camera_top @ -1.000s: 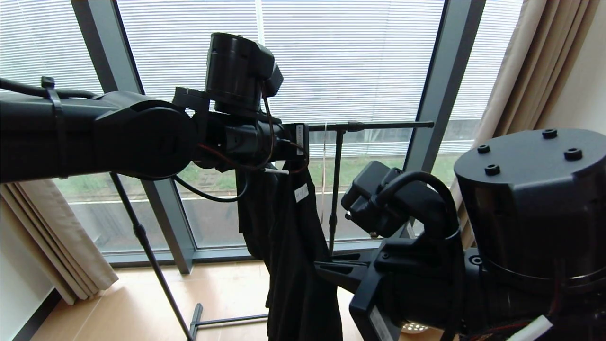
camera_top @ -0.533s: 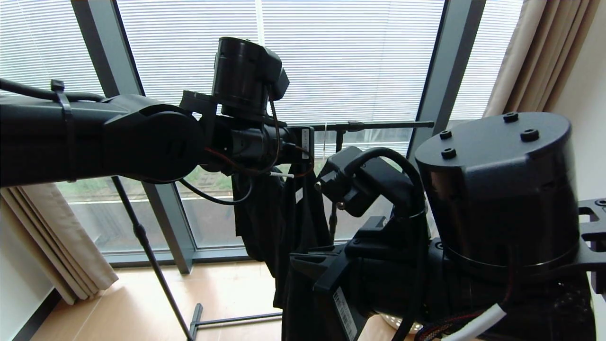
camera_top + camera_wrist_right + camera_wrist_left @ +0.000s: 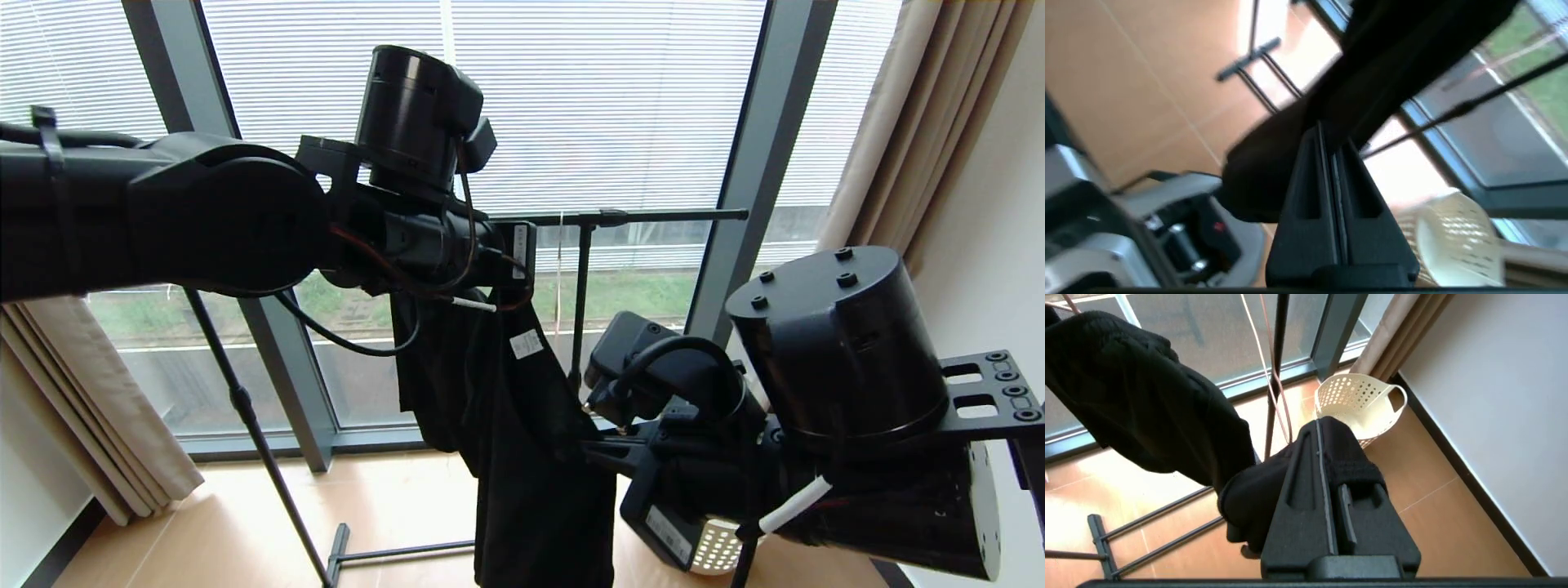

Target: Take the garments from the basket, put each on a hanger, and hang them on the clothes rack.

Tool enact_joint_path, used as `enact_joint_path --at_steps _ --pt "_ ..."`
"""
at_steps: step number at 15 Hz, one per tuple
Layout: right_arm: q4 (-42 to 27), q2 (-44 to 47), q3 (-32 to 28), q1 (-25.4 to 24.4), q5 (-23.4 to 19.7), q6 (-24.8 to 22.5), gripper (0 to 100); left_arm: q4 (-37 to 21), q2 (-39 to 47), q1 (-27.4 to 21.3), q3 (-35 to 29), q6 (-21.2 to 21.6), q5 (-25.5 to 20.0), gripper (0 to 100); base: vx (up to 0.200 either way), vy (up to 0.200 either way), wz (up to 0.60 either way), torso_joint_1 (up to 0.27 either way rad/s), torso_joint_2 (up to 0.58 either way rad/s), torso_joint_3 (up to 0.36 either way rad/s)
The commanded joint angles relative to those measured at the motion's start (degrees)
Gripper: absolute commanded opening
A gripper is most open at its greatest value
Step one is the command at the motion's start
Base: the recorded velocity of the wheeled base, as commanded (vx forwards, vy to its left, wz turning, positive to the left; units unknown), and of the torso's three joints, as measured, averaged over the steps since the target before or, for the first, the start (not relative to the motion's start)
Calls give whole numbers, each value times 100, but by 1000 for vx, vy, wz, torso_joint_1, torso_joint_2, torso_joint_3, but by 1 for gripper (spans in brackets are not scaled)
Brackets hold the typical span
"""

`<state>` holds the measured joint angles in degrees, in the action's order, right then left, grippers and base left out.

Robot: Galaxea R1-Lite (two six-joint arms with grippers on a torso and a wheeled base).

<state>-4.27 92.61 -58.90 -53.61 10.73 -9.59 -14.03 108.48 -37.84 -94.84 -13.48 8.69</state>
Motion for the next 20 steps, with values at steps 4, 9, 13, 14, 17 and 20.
enact_joint_path --at_steps 4,9,13,14,17,20 --pt "435 372 -192 1354 949 -385 0 -724 -548 136 -113 311 10 0 0 0 0 0 0 0" --pt "1288 1048 -561 1503 1054 -7 0 -1576 -890 110 528 592 1 0 0 0 0 0 0 0" --pt "1297 1400 -1255 1503 1054 986 0 -1576 -1049 -162 1609 742 -17 0 0 0 0 0 0 0" --pt "1297 1453 -1369 1494 1045 1179 0 -1576 -1101 -312 1767 742 -25 0 0 0 0 0 0 0" --pt "1314 1734 -1703 1301 1045 1671 0 -1568 -1128 -918 2207 707 -52 0 0 0 0 0 0 0" --pt "1314 2024 -1941 1046 1045 1953 0 -1488 -1154 -1270 2312 540 -482 0 0 0 0 0 0 0"
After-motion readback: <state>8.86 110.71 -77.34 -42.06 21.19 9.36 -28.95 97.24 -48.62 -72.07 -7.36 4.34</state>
